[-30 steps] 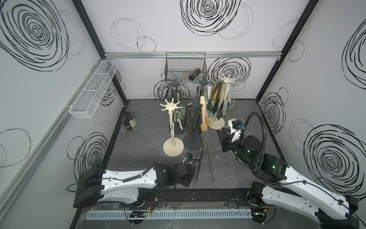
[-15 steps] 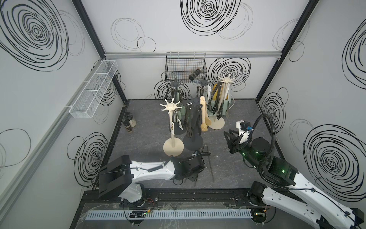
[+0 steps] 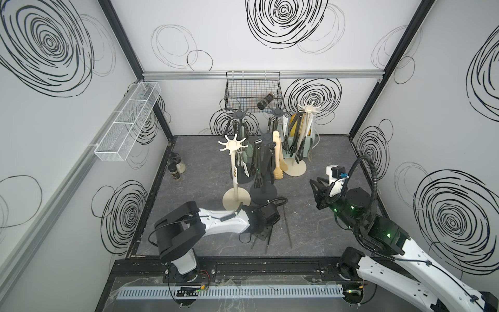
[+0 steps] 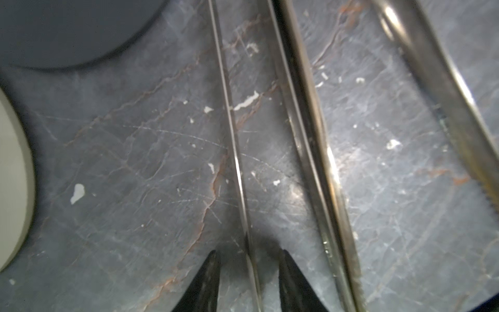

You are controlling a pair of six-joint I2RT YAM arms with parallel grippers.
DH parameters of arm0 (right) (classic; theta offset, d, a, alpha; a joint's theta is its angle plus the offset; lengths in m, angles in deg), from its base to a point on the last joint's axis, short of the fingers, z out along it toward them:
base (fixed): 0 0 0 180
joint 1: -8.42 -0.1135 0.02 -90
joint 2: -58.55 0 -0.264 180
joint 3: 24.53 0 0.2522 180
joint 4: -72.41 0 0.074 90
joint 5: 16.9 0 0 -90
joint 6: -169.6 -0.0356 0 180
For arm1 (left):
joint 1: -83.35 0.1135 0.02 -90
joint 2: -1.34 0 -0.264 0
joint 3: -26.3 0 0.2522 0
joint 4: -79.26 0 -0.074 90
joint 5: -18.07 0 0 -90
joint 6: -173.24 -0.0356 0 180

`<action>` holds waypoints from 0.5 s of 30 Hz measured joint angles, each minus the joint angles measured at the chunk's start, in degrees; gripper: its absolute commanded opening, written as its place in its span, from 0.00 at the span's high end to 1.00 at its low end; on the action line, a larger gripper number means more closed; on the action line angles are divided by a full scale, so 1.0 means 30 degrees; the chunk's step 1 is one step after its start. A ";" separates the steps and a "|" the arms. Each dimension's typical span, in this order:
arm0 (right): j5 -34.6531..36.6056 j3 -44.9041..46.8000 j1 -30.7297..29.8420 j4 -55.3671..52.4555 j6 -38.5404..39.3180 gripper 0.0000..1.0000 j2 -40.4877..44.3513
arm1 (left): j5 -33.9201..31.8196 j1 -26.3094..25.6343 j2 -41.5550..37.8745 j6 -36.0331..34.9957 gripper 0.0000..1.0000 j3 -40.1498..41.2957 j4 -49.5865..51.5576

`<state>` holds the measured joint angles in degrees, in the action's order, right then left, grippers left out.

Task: Hang food tongs on kitchen utensil racks
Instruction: Pick up the food tongs from the center of the board.

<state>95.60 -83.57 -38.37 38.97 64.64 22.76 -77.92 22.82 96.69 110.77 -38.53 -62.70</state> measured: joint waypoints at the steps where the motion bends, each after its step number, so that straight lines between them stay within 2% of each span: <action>1: -0.0087 0.0022 0.0146 -0.0007 0.0029 0.67 -0.0022 | 0.0117 0.0080 0.0117 -0.0102 0.62 -0.0124 -0.0044; 15: -0.1741 0.0189 0.1902 0.0022 0.0321 0.67 -0.0357 | 0.0219 0.0131 0.0911 -0.0816 0.84 -0.0874 -0.0299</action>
<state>90.38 -83.00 -32.66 39.03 65.60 21.69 -77.27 23.21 99.43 108.32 -41.15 -63.60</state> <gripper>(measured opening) 0.332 0.187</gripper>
